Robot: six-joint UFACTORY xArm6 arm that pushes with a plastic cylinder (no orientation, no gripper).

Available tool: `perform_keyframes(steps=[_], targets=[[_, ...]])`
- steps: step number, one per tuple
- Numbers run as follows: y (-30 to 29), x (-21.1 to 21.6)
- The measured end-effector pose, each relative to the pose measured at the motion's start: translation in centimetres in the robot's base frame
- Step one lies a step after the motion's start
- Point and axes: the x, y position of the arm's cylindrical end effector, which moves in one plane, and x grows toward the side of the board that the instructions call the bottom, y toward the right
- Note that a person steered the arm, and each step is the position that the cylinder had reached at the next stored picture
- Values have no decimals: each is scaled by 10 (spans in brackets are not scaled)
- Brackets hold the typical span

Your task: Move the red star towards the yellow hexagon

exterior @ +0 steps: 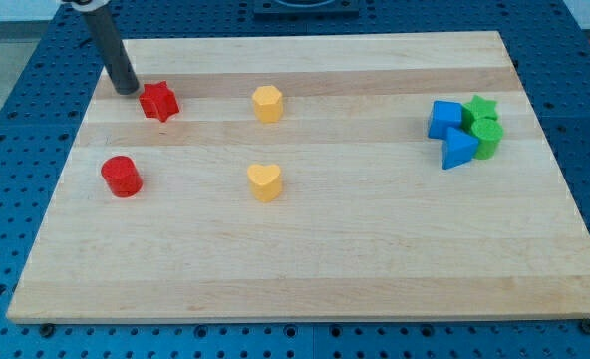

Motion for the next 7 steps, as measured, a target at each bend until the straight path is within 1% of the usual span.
perform_keyframes(steps=[3, 4, 5, 6, 7], targets=[[81, 8], [92, -9], [50, -31], [4, -32], [-25, 7]])
